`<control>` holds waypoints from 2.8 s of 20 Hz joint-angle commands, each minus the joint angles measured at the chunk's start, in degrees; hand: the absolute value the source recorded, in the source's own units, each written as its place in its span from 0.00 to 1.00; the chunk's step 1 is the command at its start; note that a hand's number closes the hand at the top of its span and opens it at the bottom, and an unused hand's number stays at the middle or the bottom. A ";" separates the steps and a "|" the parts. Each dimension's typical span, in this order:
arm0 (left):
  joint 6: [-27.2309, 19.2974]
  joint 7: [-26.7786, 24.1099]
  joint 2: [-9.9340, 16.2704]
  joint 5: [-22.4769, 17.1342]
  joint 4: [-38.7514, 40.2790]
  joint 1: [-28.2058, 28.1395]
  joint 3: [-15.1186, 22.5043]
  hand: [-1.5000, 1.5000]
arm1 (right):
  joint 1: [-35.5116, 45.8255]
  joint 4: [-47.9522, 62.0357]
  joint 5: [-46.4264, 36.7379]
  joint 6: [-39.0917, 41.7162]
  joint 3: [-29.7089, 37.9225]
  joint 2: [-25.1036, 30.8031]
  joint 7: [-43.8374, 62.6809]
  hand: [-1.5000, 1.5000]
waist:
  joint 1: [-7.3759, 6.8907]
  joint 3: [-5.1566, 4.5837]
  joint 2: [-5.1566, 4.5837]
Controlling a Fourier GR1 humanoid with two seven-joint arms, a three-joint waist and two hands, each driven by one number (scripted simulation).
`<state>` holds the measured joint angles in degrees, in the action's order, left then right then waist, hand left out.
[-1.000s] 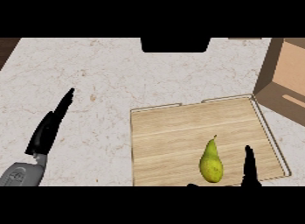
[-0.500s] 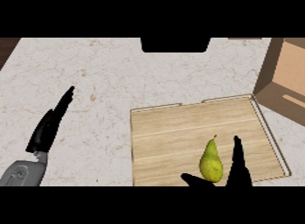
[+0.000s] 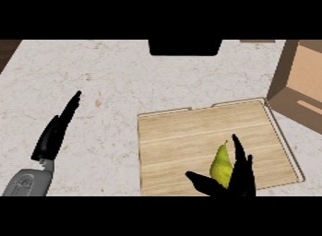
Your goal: Pick the pear from the tray and place it in the cardboard box
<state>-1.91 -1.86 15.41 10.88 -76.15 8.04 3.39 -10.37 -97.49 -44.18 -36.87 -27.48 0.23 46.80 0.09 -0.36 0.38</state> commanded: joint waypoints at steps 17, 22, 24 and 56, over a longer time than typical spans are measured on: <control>2.94 0.01 -0.36 1.06 -4.29 -4.07 -1.24 0.50 | -3.74 -2.71 -28.91 -3.79 3.26 -0.22 12.08 1.00 | 0.01 0.34 -0.21; 3.03 0.18 -1.62 2.60 -0.96 2.38 0.89 0.50 | 18.24 11.58 -24.72 20.85 8.42 12.23 4.14 1.00 | -5.19 0.10 -2.21; 3.27 -0.69 -1.52 2.02 -0.67 2.79 0.37 0.50 | 23.02 13.92 -23.35 26.51 9.03 15.42 2.09 1.00 | -6.72 0.02 -2.54; 4.02 2.48 -0.97 2.35 -0.92 2.50 -3.75 0.50 | 68.41 51.37 -23.96 40.02 33.86 35.59 -3.75 1.00 | -0.79 0.37 -0.64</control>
<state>1.34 -1.22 13.81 13.54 -77.24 8.61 0.69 57.36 -51.64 -68.66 4.19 3.55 32.81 46.00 -0.52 0.00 -0.15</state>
